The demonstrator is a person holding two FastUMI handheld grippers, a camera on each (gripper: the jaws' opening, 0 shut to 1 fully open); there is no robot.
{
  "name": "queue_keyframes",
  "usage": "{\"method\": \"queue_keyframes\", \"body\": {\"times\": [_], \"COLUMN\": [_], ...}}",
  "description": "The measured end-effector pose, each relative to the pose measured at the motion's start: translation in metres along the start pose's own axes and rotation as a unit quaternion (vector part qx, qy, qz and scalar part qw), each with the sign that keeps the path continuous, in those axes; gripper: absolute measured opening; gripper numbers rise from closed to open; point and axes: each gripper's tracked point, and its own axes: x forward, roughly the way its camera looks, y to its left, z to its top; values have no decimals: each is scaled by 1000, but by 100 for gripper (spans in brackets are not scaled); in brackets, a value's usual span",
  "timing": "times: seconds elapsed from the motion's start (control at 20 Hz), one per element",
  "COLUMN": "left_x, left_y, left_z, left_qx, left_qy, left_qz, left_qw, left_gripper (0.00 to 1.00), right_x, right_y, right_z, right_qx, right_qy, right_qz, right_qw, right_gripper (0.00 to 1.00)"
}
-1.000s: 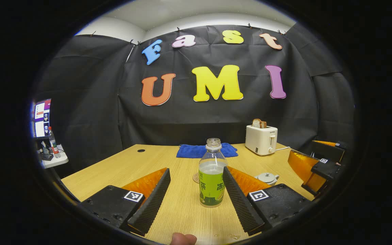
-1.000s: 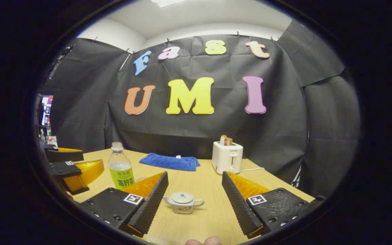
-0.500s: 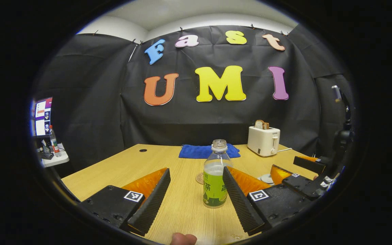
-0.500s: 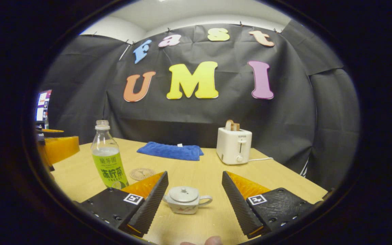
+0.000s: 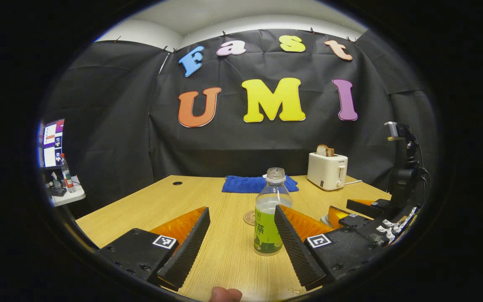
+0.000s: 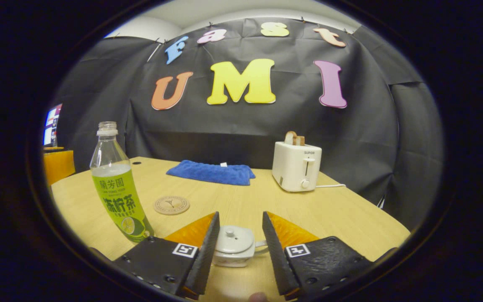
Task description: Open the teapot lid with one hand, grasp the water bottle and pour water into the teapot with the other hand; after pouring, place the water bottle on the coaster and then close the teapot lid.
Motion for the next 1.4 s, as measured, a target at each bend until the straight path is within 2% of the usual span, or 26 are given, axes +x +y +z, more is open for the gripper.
{"method": "queue_keyframes", "body": {"times": [0.05,0.1,0.15,0.2,0.25,0.4,0.5,0.55,0.65,0.7,1.0,1.4], "left_x": [0,1,1,1,1,1,1,2,3,5,10,28], "left_y": [1,2,2,2,2,3,2,2,-2,-5,-22,-50], "left_z": [-1,-1,-1,-2,-2,-3,-5,-4,-6,-9,-34,-68], "left_qx": [0,0,0,-1,-3,-6,-3,-4,-8,-10,-12,-15], "left_qy": [1,1,3,4,4,5,8,7,7,9,37,83], "left_qz": [0,0,1,1,0,0,0,-2,-8,-14,-43,-80], "left_qw": [1000,1000,1000,1000,1000,1000,1000,1000,1000,1000,998,993], "left_gripper": [96,97,97,97,97,97,97,97,97,97,97,97], "right_x": [1,2,2,8,7,9,5,5,5,5,5,-5], "right_y": [3,5,3,3,4,7,9,7,9,9,9,-2], "right_z": [-1,0,2,-1,-1,-5,-3,0,-2,-4,6,26], "right_qx": [-3,-7,-9,-12,-11,-11,-14,-17,-13,-15,11,16], "right_qy": [2,4,2,7,11,15,12,10,13,15,7,-16], "right_qz": [4,1,-1,-3,-2,2,2,3,7,11,35,36], "right_qw": [1000,1000,1000,1000,1000,1000,1000,1000,1000,1000,999,999], "right_gripper": [56,57,43,39,29,29,7,10,6,1,0,0]}}
